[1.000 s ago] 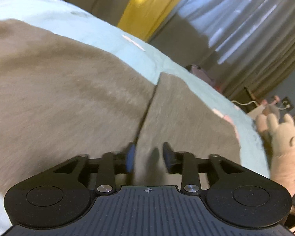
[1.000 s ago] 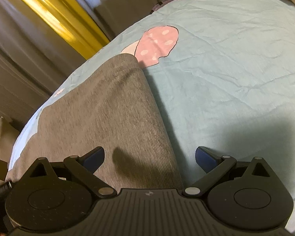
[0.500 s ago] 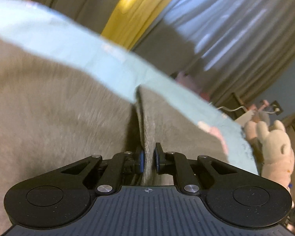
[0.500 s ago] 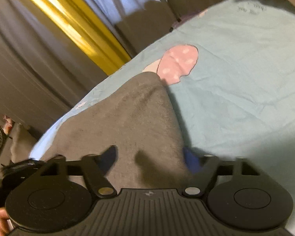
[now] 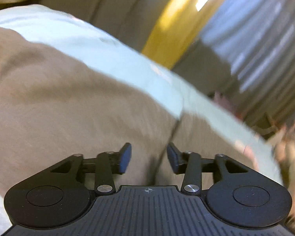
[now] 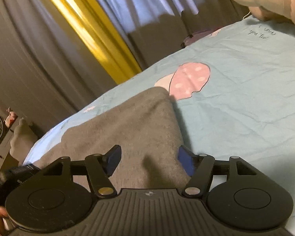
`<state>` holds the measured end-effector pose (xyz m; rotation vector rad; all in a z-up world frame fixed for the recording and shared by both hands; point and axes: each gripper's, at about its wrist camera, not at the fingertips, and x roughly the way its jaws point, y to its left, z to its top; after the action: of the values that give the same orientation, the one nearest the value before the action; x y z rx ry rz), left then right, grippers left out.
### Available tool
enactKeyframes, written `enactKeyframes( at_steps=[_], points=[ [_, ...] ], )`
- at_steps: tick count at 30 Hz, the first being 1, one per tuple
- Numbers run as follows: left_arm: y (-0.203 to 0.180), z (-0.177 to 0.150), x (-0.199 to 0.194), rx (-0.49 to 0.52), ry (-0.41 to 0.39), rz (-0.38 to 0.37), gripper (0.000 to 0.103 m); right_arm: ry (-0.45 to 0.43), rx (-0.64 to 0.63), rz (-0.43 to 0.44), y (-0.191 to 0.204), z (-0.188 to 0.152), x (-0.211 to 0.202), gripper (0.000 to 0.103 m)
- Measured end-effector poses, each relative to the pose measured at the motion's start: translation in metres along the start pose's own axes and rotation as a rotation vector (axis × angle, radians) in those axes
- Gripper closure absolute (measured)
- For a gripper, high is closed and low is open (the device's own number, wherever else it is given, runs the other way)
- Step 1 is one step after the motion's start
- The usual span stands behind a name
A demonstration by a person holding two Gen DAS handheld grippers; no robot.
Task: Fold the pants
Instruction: 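Grasp both cuffs of the leg ends with the left gripper and lift them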
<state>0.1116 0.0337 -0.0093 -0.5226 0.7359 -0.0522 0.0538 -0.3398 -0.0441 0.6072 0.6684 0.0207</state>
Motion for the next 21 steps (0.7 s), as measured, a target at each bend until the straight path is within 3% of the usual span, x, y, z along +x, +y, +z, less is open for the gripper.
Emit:
enactKeyframes(
  at_steps=[2,5,7,10,13,18,20,21],
  points=[
    [0.021,0.015,-0.018,-0.064,-0.051,0.037,0.038,0.049,0.008,-0.01,0.0,0.001,0.009,0.017],
    [0.074,0.037,-0.052,-0.172,-0.144,0.098,0.037,0.133,0.053,-0.044,-0.004,0.001,0.025,0.017],
    [0.121,0.046,-0.082,-0.279,-0.215,0.139,0.05,0.144,0.092,-0.043,-0.01,0.0,0.026,0.014],
    [0.188,0.047,-0.118,-0.451,-0.303,0.188,0.057,0.139,0.101,-0.038,-0.009,0.0,0.025,0.009],
    [0.233,0.036,-0.124,-0.549,-0.298,0.163,0.058,0.146,0.081,-0.043,-0.004,-0.002,0.027,0.006],
    [0.266,0.019,-0.094,-0.689,-0.253,0.003,0.057,0.157,0.035,-0.072,0.004,-0.003,0.032,0.004],
    [0.268,0.019,-0.088,-0.71,-0.242,0.08,0.075,0.157,0.031,-0.077,0.006,-0.004,0.032,0.004],
    [0.269,0.02,-0.089,-0.705,-0.244,0.093,0.071,0.155,0.03,-0.079,0.006,-0.004,0.031,0.004]
  ],
)
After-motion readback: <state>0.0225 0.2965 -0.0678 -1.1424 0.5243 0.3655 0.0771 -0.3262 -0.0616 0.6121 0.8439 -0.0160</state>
